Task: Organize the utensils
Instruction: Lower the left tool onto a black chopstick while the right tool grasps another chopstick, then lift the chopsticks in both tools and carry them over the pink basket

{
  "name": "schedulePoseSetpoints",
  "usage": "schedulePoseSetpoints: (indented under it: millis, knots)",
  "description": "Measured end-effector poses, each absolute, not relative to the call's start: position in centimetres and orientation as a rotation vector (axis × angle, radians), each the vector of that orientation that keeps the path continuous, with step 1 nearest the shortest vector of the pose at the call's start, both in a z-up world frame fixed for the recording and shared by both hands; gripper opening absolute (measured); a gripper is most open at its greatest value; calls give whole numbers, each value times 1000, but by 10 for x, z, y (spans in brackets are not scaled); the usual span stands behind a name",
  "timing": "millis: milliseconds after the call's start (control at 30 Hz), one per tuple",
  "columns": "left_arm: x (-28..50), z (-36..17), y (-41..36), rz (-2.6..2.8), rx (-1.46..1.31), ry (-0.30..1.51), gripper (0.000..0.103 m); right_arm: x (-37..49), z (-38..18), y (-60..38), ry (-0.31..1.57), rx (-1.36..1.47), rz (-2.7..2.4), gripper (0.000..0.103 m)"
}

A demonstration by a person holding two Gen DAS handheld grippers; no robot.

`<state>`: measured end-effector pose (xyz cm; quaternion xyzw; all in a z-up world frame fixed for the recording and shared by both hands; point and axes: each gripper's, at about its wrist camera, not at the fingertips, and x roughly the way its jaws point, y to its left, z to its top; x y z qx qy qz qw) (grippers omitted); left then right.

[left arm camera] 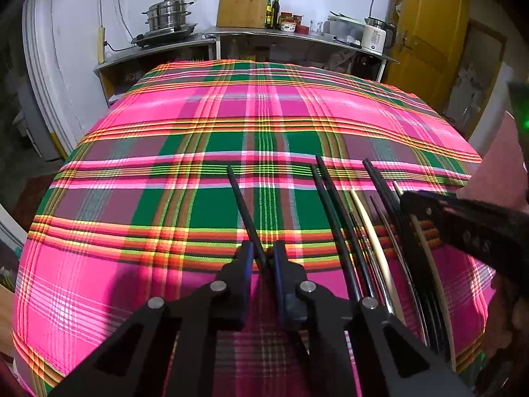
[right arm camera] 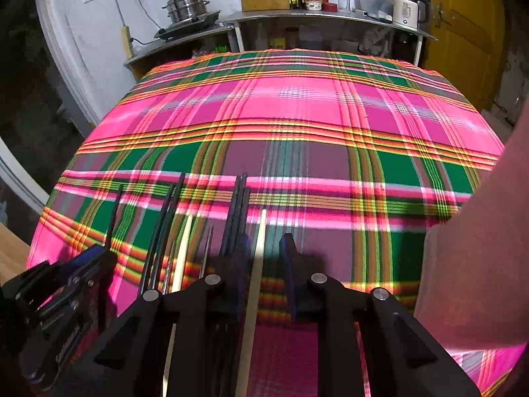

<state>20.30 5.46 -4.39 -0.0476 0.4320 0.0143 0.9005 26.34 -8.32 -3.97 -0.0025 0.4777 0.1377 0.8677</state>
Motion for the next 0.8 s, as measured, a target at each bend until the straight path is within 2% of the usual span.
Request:
schedulePoseSetpoints:
  millis: [200,300,533,800]
  knots:
    - [204,-45,51,31,-72,892,13,274,-44,-76,1015,-54,282,14]
    - [207,-44,50,29,-65,897,12,278,-44,-75,1021,-71,283,5]
    - [208,-39,61,-18,-153,911,6,268,-23,-79,995,-25,324,5]
    - [192,1,65,-84,-209,840,6,243,27,-88,901,8,357,5]
